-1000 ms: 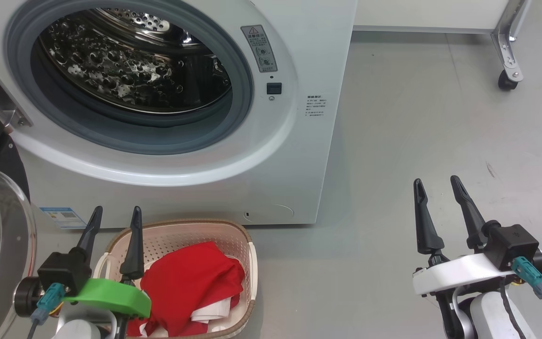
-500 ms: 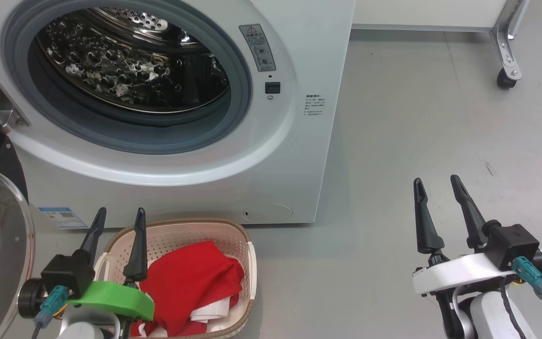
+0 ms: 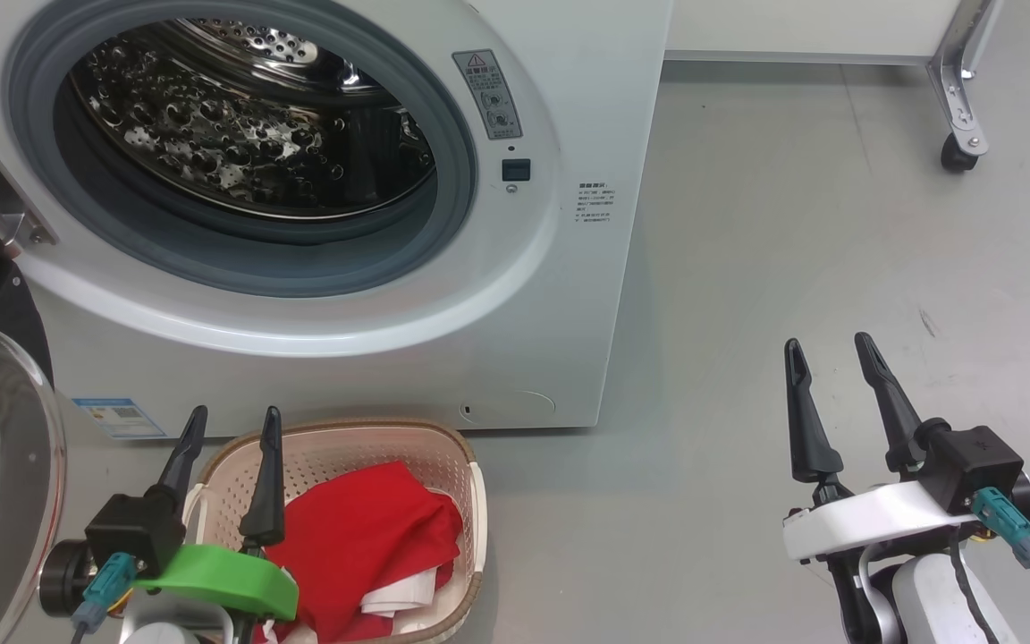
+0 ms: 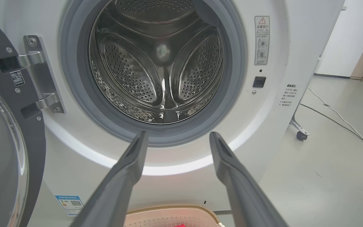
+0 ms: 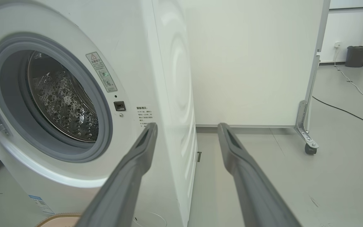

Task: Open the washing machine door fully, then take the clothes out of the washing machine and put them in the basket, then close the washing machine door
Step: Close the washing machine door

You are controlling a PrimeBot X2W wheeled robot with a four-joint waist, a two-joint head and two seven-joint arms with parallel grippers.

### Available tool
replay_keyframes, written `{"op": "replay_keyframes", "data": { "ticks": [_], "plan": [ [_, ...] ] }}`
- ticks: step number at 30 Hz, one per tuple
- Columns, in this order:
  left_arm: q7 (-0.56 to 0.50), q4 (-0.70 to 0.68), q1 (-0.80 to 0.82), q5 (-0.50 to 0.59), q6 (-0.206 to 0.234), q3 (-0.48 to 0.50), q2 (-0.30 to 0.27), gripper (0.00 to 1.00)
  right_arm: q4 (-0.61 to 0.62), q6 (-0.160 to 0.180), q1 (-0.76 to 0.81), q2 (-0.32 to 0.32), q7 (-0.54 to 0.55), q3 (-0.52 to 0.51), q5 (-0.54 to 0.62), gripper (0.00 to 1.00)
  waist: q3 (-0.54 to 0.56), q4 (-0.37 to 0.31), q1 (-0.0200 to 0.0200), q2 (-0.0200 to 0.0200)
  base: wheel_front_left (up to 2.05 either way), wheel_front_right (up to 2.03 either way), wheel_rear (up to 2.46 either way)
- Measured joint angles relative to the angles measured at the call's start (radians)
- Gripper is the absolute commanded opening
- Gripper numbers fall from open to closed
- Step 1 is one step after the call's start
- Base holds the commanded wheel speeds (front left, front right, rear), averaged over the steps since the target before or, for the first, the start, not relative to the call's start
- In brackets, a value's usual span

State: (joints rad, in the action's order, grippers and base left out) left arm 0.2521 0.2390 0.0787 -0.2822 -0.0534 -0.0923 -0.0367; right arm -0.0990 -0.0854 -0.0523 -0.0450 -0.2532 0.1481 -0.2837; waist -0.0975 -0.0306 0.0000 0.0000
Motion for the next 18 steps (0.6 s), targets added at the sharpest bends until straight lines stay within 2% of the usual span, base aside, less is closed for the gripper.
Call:
{"op": "replay_keyframes", "data": {
  "ticks": [18],
  "plan": [
    [0.0,-0.013,-0.008,-0.008,0.005,-0.013,0.0,1.0,-0.001,-0.001,0.0,0.0,0.0,0.004,0.0,1.0,0.004,-0.003,0.0,0.0,-0.2,0.2,0.0]
  ]
}}
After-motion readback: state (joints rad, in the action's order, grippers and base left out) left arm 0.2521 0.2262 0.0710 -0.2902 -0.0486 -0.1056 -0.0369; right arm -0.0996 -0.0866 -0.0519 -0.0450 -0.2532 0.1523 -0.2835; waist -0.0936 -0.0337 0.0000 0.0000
